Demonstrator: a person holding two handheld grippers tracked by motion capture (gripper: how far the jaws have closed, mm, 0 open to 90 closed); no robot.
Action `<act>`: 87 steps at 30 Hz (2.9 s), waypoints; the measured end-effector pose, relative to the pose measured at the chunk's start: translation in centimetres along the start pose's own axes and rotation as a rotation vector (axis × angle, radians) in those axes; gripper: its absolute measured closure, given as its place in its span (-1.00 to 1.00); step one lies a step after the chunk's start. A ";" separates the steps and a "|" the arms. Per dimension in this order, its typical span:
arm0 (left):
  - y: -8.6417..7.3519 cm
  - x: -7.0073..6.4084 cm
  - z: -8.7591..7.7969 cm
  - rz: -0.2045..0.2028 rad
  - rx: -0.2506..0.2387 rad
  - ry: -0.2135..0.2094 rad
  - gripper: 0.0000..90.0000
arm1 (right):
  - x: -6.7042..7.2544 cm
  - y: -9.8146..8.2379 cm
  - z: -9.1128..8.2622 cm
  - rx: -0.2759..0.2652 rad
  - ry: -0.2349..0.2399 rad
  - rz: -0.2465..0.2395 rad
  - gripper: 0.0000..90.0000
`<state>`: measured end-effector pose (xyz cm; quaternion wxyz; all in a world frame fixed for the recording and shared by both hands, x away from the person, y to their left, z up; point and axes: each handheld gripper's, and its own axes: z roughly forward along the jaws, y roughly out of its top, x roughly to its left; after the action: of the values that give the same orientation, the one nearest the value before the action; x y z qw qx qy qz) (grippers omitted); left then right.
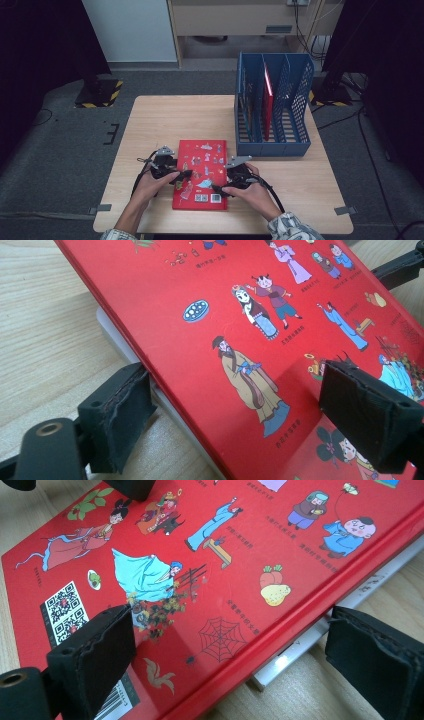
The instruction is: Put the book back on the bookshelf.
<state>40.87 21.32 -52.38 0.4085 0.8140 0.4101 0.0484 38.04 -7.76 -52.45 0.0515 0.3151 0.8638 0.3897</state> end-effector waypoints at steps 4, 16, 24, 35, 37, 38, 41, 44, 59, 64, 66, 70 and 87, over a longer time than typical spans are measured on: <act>0.1 -0.1 -0.2 0.009 -0.008 0.009 -0.67 | 0.0 0.0 0.0 0.002 -0.001 0.001 -0.86; 0.4 -0.6 -0.5 0.027 -0.018 0.006 -0.57 | -0.2 0.1 0.0 0.010 0.011 0.024 -0.86; 0.6 -1.0 -1.2 0.049 -0.041 0.013 -0.49 | 0.1 0.5 -0.5 0.010 0.002 0.005 -0.81; 0.9 -1.5 -2.4 0.078 -0.071 0.032 -0.38 | 0.6 1.0 -1.1 -0.013 -0.016 0.001 -0.72; 0.9 -1.6 -2.5 0.080 -0.071 0.033 -0.37 | 0.6 1.1 -1.1 -0.013 -0.018 -0.002 -0.71; 0.9 -1.6 -2.6 0.084 -0.070 0.035 -0.37 | 0.6 1.1 -1.2 -0.013 -0.019 -0.002 -0.71; 1.0 -1.7 -2.9 0.090 -0.066 0.042 -0.36 | 0.7 1.2 -1.2 -0.017 -0.025 -0.010 -0.71; 1.2 -1.8 -3.3 0.094 -0.070 0.049 -0.33 | 0.9 1.4 -1.3 -0.024 -0.035 -0.010 -0.66; 2.1 -2.2 -5.1 0.117 -0.098 0.097 -0.17 | 1.8 2.8 -1.7 -0.035 -0.061 -0.028 -0.53; 2.3 -2.1 -5.8 0.121 -0.099 0.104 -0.10 | 1.9 3.3 -1.9 -0.039 -0.071 -0.031 -0.47; 2.3 -2.1 -5.8 0.123 -0.094 0.104 -0.08 | 1.9 3.4 -1.9 -0.043 -0.072 -0.027 -0.46; 2.6 -2.0 -6.0 0.122 -0.091 0.104 -0.05 | 1.7 3.6 -1.9 -0.046 -0.074 -0.018 -0.43; 2.8 -1.3 -8.2 0.110 -0.129 0.094 0.17 | 1.9 5.2 -2.2 -0.086 -0.096 -0.007 -0.23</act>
<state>38.39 24.62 -44.64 0.4371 0.8041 0.3794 0.1354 38.42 -5.52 -46.94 0.1077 0.3279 0.8440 0.4106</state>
